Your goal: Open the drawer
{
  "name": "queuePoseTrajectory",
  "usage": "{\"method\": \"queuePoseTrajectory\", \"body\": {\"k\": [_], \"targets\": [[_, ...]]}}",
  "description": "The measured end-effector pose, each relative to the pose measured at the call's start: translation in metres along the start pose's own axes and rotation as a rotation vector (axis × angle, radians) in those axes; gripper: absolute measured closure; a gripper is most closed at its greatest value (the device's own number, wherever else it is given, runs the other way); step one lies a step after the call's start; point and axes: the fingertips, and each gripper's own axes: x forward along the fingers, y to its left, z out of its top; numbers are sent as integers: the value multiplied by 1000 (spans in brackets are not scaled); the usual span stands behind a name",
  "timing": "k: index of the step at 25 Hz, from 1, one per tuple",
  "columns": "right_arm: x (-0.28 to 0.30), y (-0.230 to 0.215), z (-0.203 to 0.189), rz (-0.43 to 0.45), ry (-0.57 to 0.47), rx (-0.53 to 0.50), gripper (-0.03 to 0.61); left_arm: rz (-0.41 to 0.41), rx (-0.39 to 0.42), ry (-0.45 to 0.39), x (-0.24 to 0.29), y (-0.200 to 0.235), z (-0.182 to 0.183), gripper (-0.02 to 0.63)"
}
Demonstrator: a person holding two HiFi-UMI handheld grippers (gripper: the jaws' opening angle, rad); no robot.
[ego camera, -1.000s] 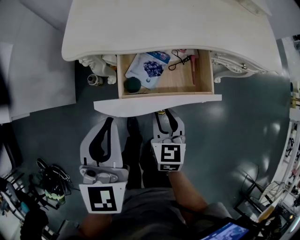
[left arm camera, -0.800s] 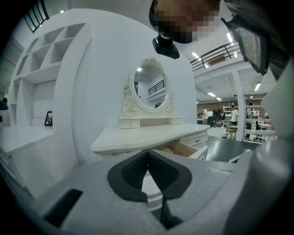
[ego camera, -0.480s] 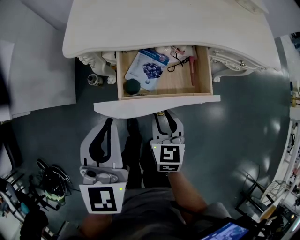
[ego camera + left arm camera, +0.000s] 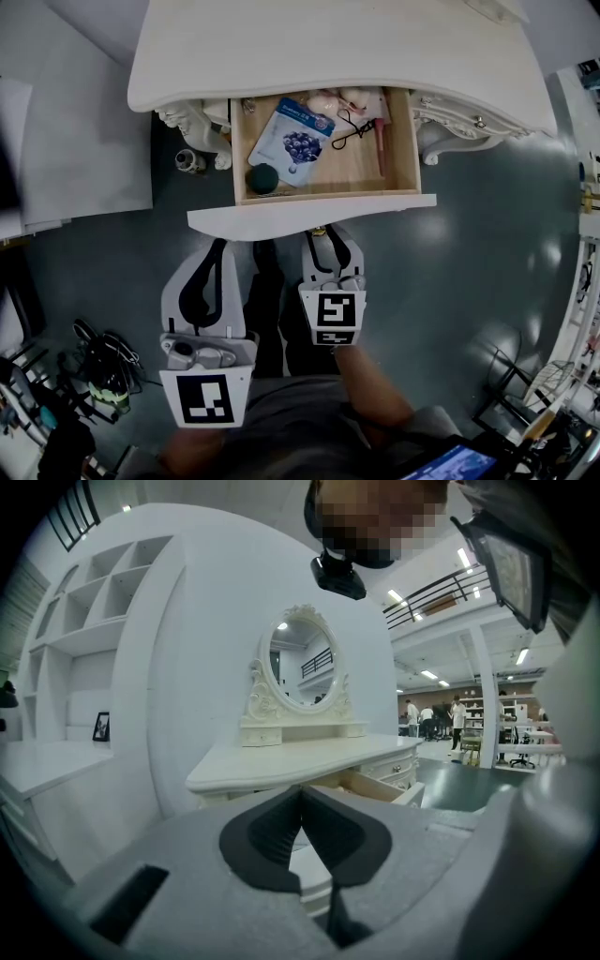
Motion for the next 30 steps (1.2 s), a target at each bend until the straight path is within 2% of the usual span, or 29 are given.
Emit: {"method": "queuePoseTrajectory", "body": {"k": [11,15,18,21,24,30], "targets": [[-2,0,-1,22,-7,21,430,11,12,-17,-11,-7,5,598],[-17,1,3,30,-4,24,431,16,20,-45,-18,-11,19,598],[-40,1,20,35,-24,13,431,18,17,-78,-24,-16,41,598],[-70,-3,63,38,-94,14,433,20,24,-108,-30,-21,68,598],[-101,-10,129,39,-216,-8,448,26,37,-150,-32,-23,100,598],[-156,-11,242,62,-437,-62,511,52,65,-221,-37,-22,155,598]]}}
